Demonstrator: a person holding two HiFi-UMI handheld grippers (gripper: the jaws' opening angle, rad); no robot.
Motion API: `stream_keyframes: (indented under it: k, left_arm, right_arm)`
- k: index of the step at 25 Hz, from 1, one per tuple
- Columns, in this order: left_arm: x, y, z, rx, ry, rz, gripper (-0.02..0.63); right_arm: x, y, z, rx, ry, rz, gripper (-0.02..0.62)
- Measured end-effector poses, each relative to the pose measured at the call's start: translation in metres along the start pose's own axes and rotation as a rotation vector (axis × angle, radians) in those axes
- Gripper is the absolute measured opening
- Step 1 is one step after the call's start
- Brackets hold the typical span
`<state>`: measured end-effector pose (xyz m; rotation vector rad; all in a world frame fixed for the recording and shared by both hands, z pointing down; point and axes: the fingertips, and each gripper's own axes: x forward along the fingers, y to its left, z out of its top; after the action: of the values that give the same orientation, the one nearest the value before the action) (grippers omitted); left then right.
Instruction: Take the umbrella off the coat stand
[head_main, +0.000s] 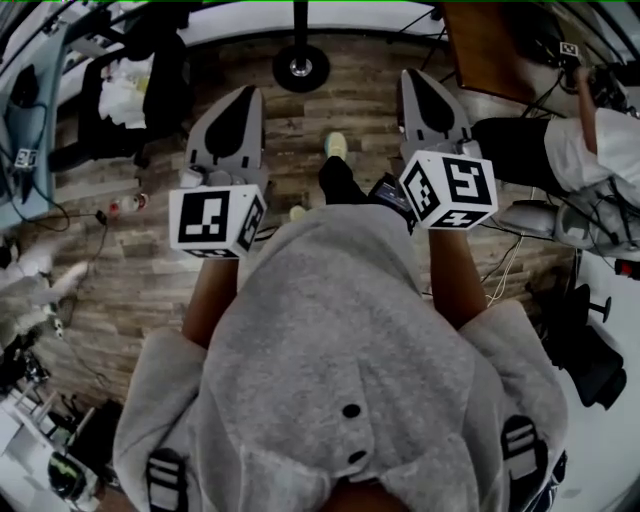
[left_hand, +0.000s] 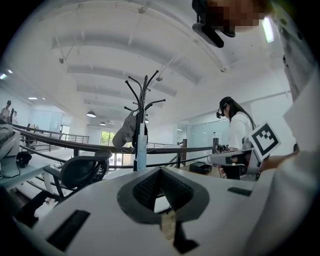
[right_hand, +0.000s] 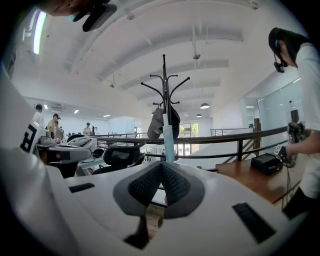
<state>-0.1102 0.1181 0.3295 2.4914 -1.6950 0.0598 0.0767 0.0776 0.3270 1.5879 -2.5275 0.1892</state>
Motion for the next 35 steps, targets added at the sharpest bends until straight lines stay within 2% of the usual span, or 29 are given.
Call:
stream_keyframes:
  k: [11, 17, 35]
  left_arm:
    - [0.102, 0.015, 0.007, -0.005, 0.032, -0.008, 0.012]
    - [0.149, 0.032, 0.015, -0.011, 0.039, -0.005, 0.012]
    - [0.250, 0.032, 0.025, 0.019, 0.055, 0.084, 0.012]
  right_arm:
    - [0.077, -0.064, 0.009, 0.006, 0.023, -0.007, 0.011]
    - [0.122, -0.085, 0.017, 0.000, 0.042, 0.001, 0.011]
    - [0.205, -0.148, 0.035, 0.008, 0.015, 0.130, 0.011]
